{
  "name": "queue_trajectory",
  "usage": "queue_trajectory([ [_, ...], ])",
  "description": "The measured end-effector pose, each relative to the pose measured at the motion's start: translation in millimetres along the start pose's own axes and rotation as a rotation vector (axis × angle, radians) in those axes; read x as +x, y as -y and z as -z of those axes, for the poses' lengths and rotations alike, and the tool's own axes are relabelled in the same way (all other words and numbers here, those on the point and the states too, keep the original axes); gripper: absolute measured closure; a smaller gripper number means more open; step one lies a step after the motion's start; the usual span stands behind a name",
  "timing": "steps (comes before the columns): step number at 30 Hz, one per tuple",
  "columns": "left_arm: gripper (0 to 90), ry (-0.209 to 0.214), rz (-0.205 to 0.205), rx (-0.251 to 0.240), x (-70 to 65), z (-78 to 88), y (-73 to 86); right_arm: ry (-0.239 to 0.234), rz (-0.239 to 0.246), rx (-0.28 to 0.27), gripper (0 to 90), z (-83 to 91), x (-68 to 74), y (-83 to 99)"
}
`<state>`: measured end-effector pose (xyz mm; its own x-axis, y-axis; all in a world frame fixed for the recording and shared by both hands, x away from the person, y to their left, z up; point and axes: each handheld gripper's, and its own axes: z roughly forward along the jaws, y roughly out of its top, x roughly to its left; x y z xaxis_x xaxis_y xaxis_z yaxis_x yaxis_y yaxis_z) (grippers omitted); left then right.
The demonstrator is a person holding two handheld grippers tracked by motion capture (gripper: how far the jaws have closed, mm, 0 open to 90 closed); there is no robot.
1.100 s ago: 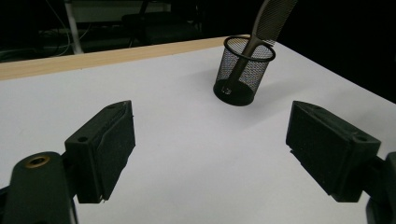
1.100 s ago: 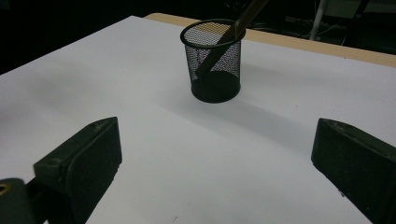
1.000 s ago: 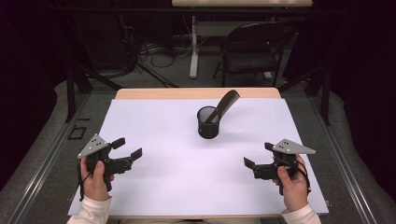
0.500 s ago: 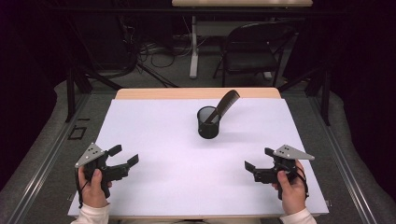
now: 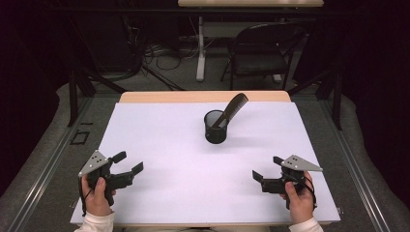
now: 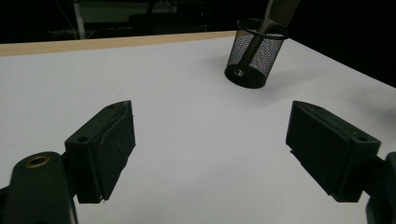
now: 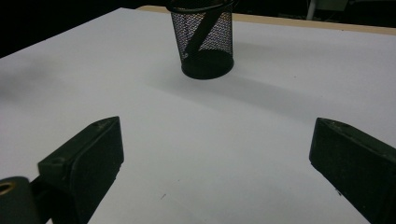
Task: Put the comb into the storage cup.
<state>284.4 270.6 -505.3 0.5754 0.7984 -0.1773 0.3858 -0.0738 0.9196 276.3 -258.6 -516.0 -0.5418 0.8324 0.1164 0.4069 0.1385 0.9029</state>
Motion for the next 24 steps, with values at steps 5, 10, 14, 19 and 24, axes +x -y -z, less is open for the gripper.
queue_trajectory([
  [5, 15.7, 0.001, -0.01, 0.0, 1.9, -1.0, 2.8, 0.005, 0.016, 0.004, 2.8, -1.6, 1.4, 5.4],
  [10, 15.7, 0.005, -0.011, 0.008, 3.6, -2.7, 5.7, -0.001, 0.011, 0.014, 3.2, -5.5, 1.5, 9.5],
  [14, 15.7, 0.007, -0.011, 0.01, 3.7, -4.2, 7.5, -0.011, 0.015, 0.025, 3.4, -9.0, 4.1, 12.0],
  [19, 15.7, 0.016, -0.018, 0.017, 3.3, -5.9, 8.8, -0.019, 0.03, 0.029, 3.4, -11.2, 6.0, 12.3],
  [24, 15.7, 0.015, -0.022, 0.021, 2.9, -7.0, 9.8, -0.025, 0.027, 0.035, 3.4, -13.0, 7.2, 13.1],
])
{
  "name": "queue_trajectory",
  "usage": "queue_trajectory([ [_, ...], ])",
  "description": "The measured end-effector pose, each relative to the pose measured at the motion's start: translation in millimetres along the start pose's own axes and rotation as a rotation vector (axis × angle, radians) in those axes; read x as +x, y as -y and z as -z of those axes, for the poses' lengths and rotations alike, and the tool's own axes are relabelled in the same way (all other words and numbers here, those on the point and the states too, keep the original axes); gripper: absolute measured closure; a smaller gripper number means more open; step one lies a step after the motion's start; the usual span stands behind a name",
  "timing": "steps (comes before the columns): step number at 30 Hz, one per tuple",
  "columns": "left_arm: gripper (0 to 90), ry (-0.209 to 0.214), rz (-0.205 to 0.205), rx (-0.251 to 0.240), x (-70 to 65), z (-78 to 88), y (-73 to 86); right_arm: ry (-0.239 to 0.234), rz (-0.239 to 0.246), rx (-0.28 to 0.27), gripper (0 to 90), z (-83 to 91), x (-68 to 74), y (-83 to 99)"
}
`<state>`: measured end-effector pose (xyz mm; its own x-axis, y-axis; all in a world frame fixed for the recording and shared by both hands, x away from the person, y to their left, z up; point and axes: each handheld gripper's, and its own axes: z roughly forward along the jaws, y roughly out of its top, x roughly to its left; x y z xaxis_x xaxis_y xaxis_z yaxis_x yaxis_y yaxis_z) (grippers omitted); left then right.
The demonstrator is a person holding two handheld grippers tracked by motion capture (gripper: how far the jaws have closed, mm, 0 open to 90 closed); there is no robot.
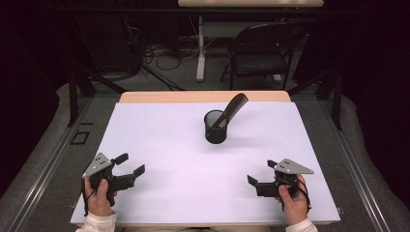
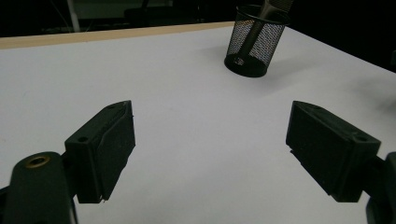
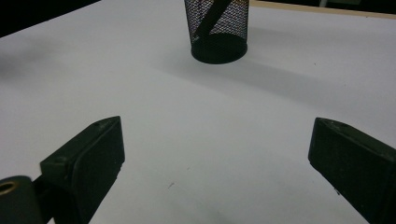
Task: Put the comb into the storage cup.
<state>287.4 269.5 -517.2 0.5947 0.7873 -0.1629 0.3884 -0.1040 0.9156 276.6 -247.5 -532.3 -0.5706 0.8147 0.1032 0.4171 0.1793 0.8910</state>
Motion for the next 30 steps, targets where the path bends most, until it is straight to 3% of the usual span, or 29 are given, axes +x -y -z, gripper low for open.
queue_trajectory([
  [8, 15.7, 0.005, -0.006, 0.01, -1.0, -2.0, 1.3, -0.008, 0.007, 0.028, 3.4, -3.7, 1.0, 1.8],
  [30, 15.7, 0.02, -0.012, 0.024, -3.9, -6.2, 3.3, -0.031, 0.029, 0.042, 3.6, -10.0, 7.3, 4.1],
])
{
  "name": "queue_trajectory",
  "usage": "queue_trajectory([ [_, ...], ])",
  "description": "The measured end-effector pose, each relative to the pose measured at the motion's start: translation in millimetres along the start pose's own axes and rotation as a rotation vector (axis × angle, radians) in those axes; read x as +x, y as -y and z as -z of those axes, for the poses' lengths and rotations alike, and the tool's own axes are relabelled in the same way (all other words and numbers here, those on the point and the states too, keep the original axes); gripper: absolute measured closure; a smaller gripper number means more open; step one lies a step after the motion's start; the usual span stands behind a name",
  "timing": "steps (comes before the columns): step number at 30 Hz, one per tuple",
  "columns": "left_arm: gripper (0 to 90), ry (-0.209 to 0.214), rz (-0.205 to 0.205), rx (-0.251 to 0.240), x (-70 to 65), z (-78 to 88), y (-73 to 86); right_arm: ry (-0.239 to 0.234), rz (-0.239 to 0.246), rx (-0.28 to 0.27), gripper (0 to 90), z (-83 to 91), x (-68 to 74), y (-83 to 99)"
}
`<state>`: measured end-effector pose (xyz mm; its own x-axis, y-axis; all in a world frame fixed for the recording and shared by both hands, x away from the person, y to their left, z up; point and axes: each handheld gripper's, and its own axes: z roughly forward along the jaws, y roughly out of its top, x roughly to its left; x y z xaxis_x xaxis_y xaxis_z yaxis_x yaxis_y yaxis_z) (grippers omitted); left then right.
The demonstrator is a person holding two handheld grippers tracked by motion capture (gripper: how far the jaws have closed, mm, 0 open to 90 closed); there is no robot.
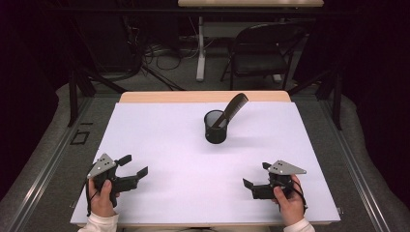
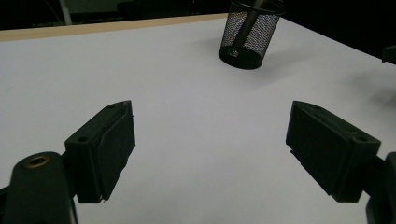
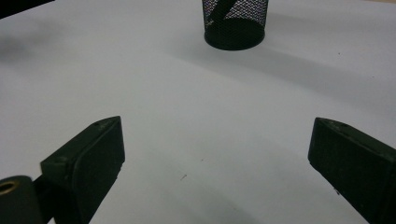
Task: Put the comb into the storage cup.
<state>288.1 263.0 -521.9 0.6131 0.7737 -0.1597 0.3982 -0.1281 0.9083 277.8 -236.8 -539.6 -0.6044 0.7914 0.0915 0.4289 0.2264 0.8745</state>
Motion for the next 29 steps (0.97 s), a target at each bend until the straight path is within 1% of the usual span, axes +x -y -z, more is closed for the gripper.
queue_trajectory([
  [7, 15.7, 0.004, 0.0, 0.006, -1.0, -1.3, 0.5, -0.008, 0.005, 0.019, 4.0, -1.3, 2.1, 0.3],
  [9, 15.7, 0.005, -0.003, 0.006, -0.9, -1.6, 0.6, -0.008, 0.006, 0.011, 4.2, -2.3, 2.6, 0.6],
  [10, 15.7, 0.006, -0.003, 0.007, -1.0, -1.7, 0.6, -0.008, 0.007, 0.018, 4.3, -1.9, 2.5, 0.5],
  [29, 15.7, 0.005, -0.004, 0.008, -0.5, -2.0, 0.9, -0.013, 0.007, 0.018, 4.9, -2.6, 2.7, 1.0],
])
